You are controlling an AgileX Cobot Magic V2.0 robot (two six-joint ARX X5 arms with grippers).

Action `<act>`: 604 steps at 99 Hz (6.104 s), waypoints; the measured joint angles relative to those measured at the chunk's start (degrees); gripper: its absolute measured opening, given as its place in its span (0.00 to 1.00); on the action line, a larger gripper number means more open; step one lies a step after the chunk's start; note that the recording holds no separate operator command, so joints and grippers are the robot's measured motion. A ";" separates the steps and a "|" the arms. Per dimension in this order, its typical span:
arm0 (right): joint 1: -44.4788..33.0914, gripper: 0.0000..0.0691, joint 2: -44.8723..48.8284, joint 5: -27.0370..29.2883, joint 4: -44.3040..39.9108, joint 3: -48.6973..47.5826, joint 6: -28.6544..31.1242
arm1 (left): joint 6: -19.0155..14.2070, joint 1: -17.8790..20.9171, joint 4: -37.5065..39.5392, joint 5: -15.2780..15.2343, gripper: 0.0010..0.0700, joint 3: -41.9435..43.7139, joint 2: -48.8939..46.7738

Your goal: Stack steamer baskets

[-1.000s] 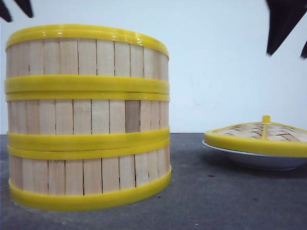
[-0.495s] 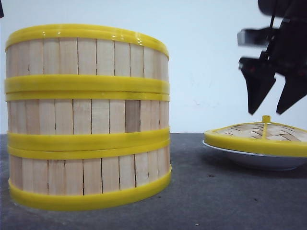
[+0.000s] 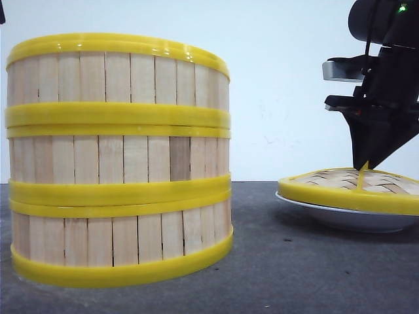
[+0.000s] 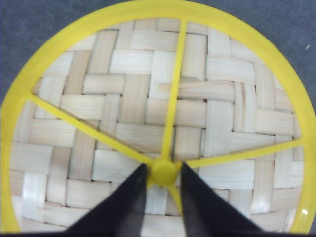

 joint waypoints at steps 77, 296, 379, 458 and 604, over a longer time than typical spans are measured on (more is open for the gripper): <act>7.10 0.09 -2.82 -5.73 -21.73 33.79 -0.26 | 0.39 0.00 0.68 -0.02 0.39 0.00 0.02; 37.90 0.40 21.55 -2.27 -33.53 58.51 -4.07 | 0.46 0.02 0.81 -0.02 0.39 0.00 0.02; 13.14 0.46 -1.92 -1.64 -38.34 52.43 -4.79 | 0.20 0.02 3.93 0.00 0.39 -12.04 -13.92; -6.47 0.46 -41.55 -2.16 -16.24 -14.21 1.46 | -2.43 0.00 6.10 1.51 0.39 -25.24 -21.92; -6.47 0.02 -41.59 -1.92 -15.02 -14.21 2.75 | -4.61 1.40 46.42 -5.57 0.01 -68.19 -55.36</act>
